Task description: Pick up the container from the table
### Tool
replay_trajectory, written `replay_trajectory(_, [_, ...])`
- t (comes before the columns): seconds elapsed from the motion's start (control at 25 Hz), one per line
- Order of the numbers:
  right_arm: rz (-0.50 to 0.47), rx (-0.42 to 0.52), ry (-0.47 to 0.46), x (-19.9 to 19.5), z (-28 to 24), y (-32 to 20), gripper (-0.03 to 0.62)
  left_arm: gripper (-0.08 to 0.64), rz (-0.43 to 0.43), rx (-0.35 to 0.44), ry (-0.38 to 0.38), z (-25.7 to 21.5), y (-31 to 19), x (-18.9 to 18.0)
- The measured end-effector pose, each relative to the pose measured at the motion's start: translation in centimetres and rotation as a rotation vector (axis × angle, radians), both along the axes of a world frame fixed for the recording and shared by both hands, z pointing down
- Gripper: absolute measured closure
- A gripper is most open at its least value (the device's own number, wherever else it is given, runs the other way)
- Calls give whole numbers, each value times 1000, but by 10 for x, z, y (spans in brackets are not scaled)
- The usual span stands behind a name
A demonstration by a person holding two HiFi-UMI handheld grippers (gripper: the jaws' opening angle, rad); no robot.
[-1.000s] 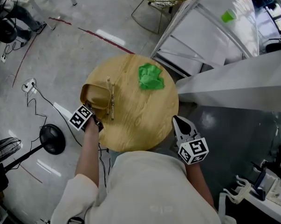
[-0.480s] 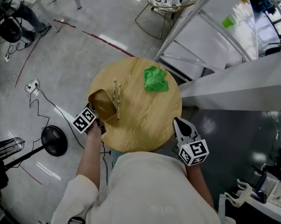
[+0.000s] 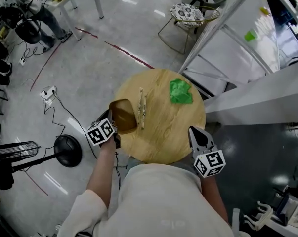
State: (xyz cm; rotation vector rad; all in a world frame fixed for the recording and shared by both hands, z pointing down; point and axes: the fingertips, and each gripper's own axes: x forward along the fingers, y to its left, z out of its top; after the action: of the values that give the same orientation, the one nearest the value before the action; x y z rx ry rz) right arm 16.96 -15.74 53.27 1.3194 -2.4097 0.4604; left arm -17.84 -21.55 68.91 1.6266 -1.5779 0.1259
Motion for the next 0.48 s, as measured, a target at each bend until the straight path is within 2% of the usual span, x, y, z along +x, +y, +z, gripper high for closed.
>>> replay_trajectory(0.12, [-19,17,-16,-23,-8,8,568,531,66,44,-24,-29,13,-5])
replay_trajectory(0.48, [-144,76,-66,-87,-28,6,568,531,165,186,-153,-108,51,-24])
